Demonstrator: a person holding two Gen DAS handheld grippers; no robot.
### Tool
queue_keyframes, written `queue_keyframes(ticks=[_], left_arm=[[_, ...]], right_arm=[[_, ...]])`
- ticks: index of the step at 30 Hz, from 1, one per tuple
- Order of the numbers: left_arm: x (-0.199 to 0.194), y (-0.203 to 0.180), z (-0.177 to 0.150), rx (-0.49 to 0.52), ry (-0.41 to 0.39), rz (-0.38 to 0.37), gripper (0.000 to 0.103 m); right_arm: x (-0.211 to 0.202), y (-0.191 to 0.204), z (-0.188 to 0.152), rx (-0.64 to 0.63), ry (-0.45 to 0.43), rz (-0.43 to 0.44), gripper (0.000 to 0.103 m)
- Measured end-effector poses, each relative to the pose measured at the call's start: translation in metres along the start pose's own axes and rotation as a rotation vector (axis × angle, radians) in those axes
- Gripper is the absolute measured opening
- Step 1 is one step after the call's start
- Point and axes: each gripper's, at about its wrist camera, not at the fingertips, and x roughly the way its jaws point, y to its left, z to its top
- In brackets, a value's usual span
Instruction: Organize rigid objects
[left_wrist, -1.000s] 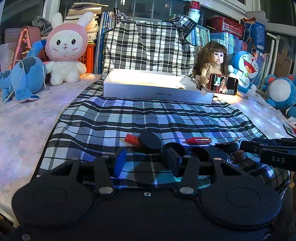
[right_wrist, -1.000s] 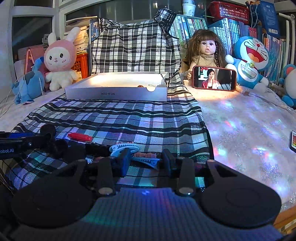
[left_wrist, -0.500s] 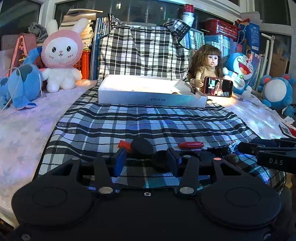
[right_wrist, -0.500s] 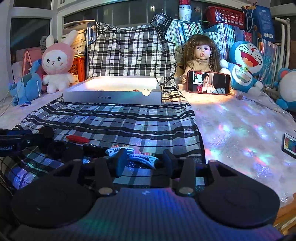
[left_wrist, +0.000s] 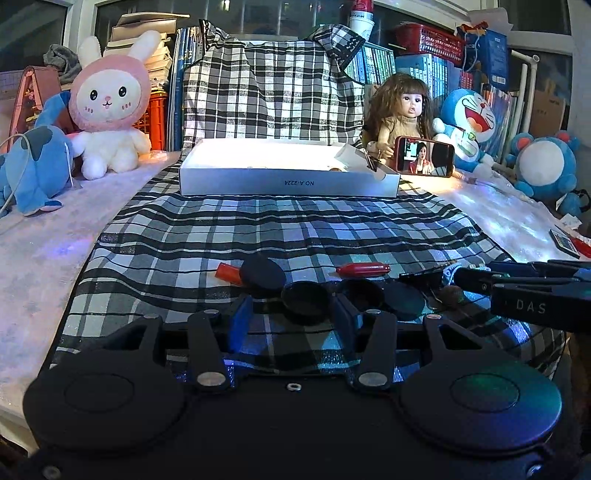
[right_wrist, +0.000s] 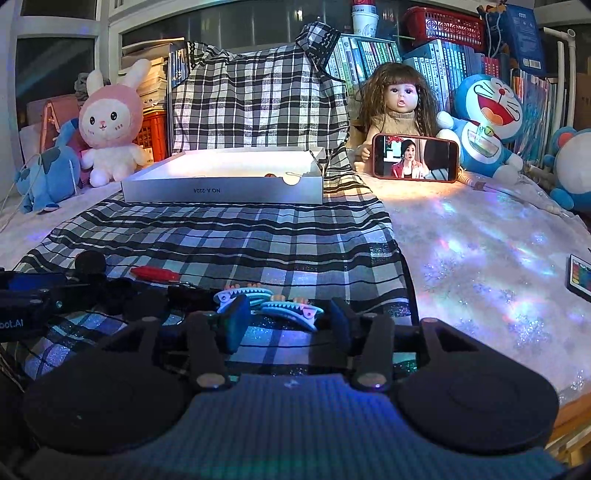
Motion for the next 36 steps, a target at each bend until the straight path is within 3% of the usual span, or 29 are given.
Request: queue_keyframes(ticks=[7, 12, 15, 16, 36], left_arm=[[0.013, -0.004, 0.002, 0.011, -0.001, -0.001, 0.044], [0.016, -0.009, 0.002, 0.027, -0.011, -0.005, 0.032], [0.017, -0.011, 0.003, 0.035, -0.012, -0.008, 0.031], [0.018, -0.011, 0.004, 0.034, -0.013, -0.01, 0.031], [0.014, 0.0, 0.039, 0.003, -0.024, 0.039, 0.031]], right_arm=[[0.001, 0.001, 0.0, 0.003, 0.004, -0.004, 0.063], [0.002, 0.002, 0.0, 0.016, 0.007, -0.012, 0.063], [0.002, 0.002, 0.0, 0.019, 0.007, -0.015, 0.045], [0.002, 0.002, 0.0, 0.02, 0.005, -0.017, 0.044], [0.002, -0.003, 0.026, 0.011, -0.063, -0.033, 0.044]])
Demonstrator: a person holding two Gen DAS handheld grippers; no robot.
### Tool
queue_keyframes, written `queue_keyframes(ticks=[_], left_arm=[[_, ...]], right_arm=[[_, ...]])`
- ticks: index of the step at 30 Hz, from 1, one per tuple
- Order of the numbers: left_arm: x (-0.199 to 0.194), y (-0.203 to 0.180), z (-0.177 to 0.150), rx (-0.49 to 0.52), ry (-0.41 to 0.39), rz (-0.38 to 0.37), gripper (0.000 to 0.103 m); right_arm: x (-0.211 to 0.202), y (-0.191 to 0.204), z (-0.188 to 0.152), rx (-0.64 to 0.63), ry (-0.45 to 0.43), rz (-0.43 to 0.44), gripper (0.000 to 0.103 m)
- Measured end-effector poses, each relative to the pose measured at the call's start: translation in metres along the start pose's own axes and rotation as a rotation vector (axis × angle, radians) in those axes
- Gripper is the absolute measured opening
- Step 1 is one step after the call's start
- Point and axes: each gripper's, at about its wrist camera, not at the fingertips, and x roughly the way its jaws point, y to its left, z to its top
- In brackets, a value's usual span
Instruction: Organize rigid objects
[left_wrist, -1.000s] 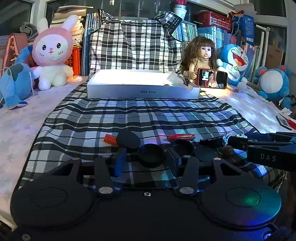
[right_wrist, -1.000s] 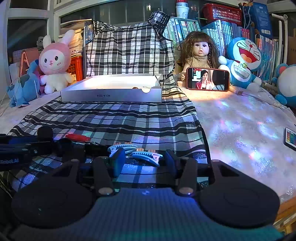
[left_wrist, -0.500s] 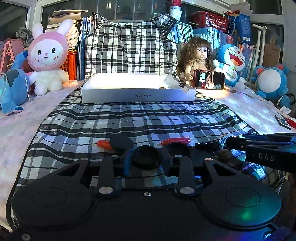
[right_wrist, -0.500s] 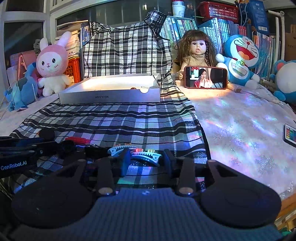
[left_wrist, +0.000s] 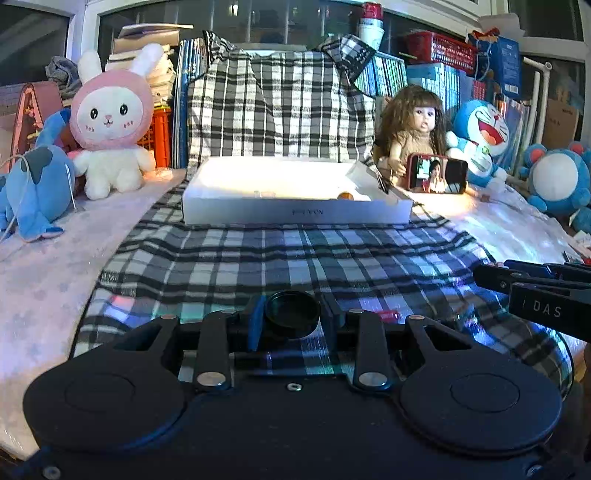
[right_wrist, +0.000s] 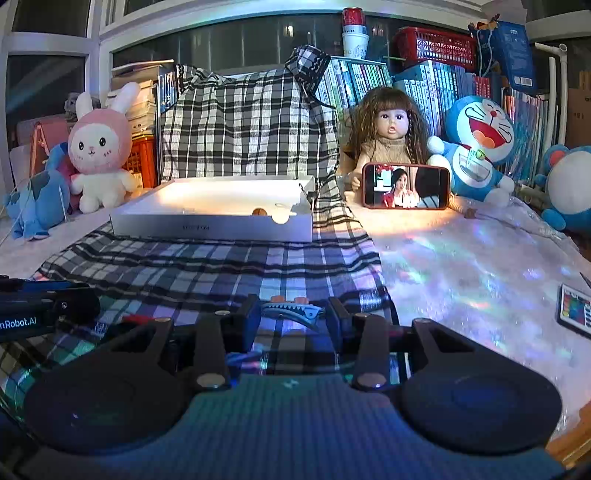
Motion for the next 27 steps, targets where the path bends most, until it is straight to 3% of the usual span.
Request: queue_keyframes(ticks=[27], left_arm=[[0.041, 0.018, 0.057, -0.022, -0.012, -0.011, 0.031]], right_arm=[[0.046, 0.003, 0.051, 0.034, -0.011, 0.044, 0.044]])
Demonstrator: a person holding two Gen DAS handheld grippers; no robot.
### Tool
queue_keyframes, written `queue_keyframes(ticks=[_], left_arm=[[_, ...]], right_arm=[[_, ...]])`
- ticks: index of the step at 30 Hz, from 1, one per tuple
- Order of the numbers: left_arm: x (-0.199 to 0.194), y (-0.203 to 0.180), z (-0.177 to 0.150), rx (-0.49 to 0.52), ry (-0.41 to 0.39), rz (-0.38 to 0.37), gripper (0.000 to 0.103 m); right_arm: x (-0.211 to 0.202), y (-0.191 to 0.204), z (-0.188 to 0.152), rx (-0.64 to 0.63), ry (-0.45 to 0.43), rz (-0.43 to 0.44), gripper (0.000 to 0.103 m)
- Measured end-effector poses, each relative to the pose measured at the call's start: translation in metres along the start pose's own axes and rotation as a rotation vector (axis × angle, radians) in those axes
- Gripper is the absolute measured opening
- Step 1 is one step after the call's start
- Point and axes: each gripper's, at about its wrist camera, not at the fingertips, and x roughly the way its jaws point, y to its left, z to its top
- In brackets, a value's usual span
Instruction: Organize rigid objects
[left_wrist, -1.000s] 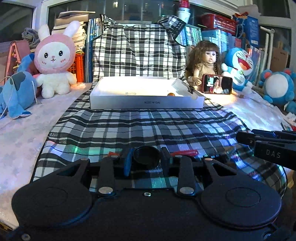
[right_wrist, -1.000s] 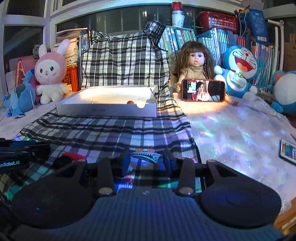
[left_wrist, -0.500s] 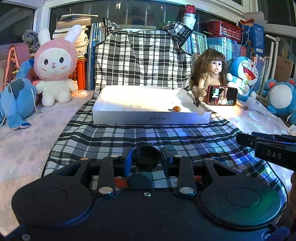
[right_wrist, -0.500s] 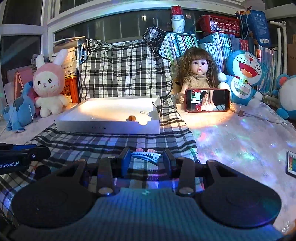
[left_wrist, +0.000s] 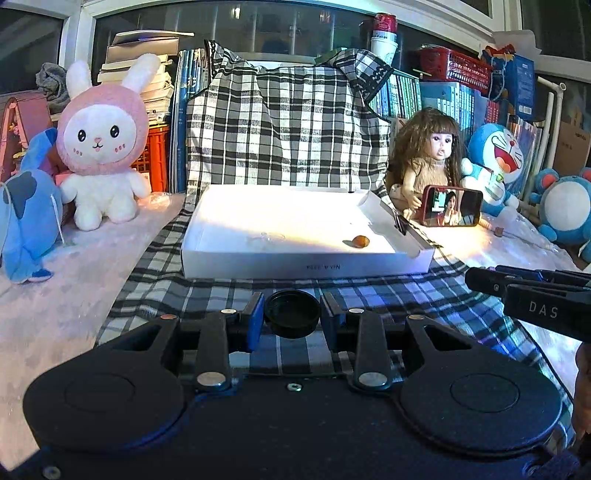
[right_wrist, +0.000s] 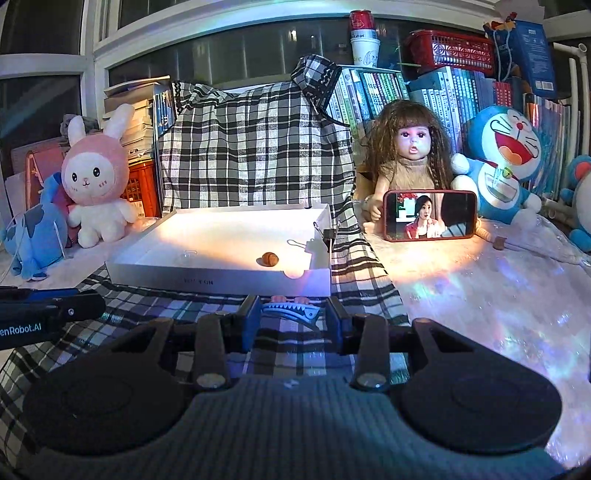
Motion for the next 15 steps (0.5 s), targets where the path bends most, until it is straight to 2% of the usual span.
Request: queue_keyframes(ticks=[8, 15], left_arm=[[0.032, 0.012, 0.027, -0.013, 0.011, 0.007, 0.031], [0.078, 0.033, 0.058, -0.066, 0.087, 0.028, 0.031]], right_arm=[[0.028, -0.002, 0.022, 0.012, 0.016, 0.003, 0.044], [0.071, -0.01, 0.046, 0.072, 0.11, 0.03, 0.044]])
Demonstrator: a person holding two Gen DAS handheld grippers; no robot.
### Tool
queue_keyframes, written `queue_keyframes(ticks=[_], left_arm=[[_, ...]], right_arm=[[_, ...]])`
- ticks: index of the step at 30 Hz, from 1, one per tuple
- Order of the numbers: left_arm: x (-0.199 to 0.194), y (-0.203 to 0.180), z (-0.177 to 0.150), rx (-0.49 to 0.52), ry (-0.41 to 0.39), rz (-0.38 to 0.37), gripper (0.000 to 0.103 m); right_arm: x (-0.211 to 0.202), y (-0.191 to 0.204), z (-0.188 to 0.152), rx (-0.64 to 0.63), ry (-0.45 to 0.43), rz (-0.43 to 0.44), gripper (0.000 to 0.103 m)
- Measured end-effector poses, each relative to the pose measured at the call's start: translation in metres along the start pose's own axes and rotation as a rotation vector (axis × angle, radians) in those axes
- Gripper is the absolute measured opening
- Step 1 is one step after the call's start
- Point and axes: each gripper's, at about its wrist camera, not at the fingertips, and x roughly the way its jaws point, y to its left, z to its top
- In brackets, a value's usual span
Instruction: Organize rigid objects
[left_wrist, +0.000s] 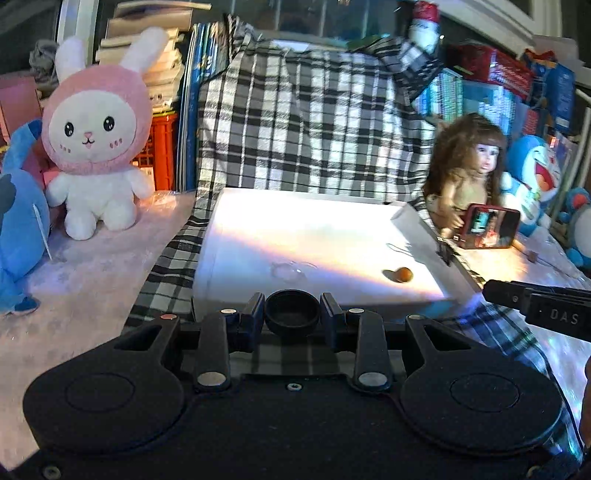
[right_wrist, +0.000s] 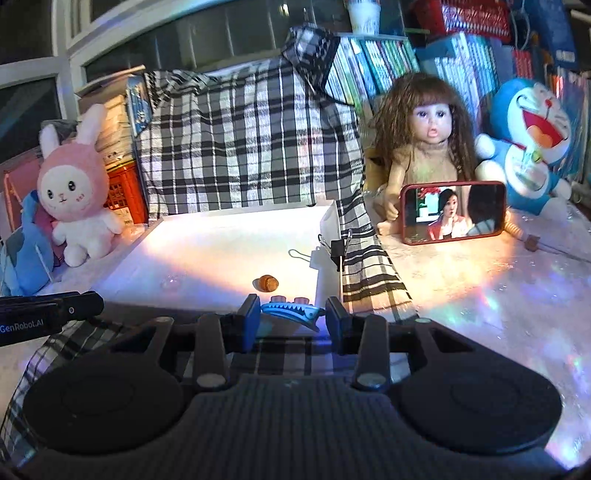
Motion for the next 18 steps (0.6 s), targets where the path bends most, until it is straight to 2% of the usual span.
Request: queue_keyframes(ticks=[8, 18], left_arm=[[0.059, 0.017, 0.033, -0.069, 0.105, 0.012, 0.031], [0.098, 0.021, 0.033, -0.054, 0.158, 0.041, 0.031]], right_arm=[[0.058, -0.008, 0.034, 0.092, 0.132, 0.01, 0.044], [0.096, -0.008, 0.038, 0.107, 0.208, -0.005, 0.044]])
